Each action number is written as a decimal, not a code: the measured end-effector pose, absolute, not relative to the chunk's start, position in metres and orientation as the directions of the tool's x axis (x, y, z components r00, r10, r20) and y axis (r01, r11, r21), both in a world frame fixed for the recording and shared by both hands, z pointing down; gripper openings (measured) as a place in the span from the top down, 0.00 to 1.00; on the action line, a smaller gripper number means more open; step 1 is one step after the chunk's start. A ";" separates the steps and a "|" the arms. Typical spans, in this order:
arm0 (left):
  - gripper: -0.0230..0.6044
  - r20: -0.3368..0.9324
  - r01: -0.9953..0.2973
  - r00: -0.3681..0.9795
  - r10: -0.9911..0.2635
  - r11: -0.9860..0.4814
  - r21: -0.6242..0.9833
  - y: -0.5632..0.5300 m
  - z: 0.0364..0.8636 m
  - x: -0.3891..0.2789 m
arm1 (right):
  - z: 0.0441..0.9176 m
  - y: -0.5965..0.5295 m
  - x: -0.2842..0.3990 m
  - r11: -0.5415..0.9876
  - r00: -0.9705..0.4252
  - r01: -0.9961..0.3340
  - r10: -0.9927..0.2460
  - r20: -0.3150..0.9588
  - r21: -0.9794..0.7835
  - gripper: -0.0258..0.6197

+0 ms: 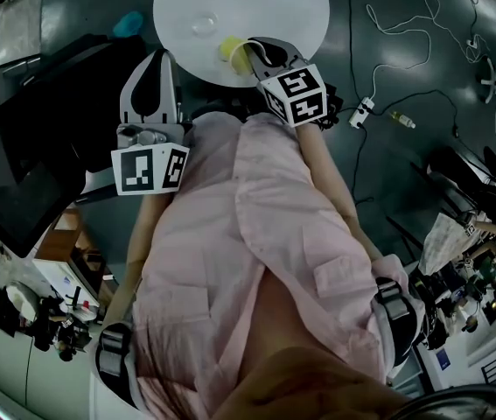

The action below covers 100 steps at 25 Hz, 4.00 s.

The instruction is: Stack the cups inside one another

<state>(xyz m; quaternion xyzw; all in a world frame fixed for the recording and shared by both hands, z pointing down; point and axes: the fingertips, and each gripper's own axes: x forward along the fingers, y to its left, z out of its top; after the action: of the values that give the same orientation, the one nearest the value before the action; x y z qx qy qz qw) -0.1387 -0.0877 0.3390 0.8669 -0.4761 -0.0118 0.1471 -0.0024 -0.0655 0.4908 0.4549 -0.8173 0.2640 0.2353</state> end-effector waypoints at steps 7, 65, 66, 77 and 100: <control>0.94 0.119 -0.822 0.546 -0.829 -0.503 0.265 -0.085 0.338 -0.139 | 0.502 -0.064 -0.007 0.469 -0.483 -0.857 -0.585 0.652 -0.213 0.90; 0.94 0.128 -0.844 0.511 -0.850 -0.467 0.263 -0.087 0.336 -0.149 | 0.600 -0.055 -0.030 0.655 -0.438 -0.742 -0.313 0.843 -0.142 0.90; 0.94 0.128 -0.844 0.511 -0.850 -0.468 0.262 -0.087 0.336 -0.148 | 0.600 -0.055 -0.031 0.659 -0.438 -0.739 -0.315 0.842 -0.138 0.90; 0.94 0.126 -0.840 0.517 -0.847 -0.473 0.267 -0.085 0.337 -0.144 | 0.611 -0.048 -0.032 0.685 -0.426 -0.718 -0.297 0.854 -0.120 0.90; 0.94 0.120 -0.840 0.515 -0.849 -0.472 0.266 -0.082 0.336 -0.146 | 0.603 -0.056 -0.031 0.666 -0.428 -0.741 -0.367 0.826 -0.088 0.71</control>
<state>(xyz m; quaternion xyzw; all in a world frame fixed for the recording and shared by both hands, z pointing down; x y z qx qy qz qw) -0.1457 -0.0818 0.3356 0.8578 -0.4923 -0.0145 0.1469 -0.0311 -0.0556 0.6028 0.3403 -0.8141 0.2265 0.4125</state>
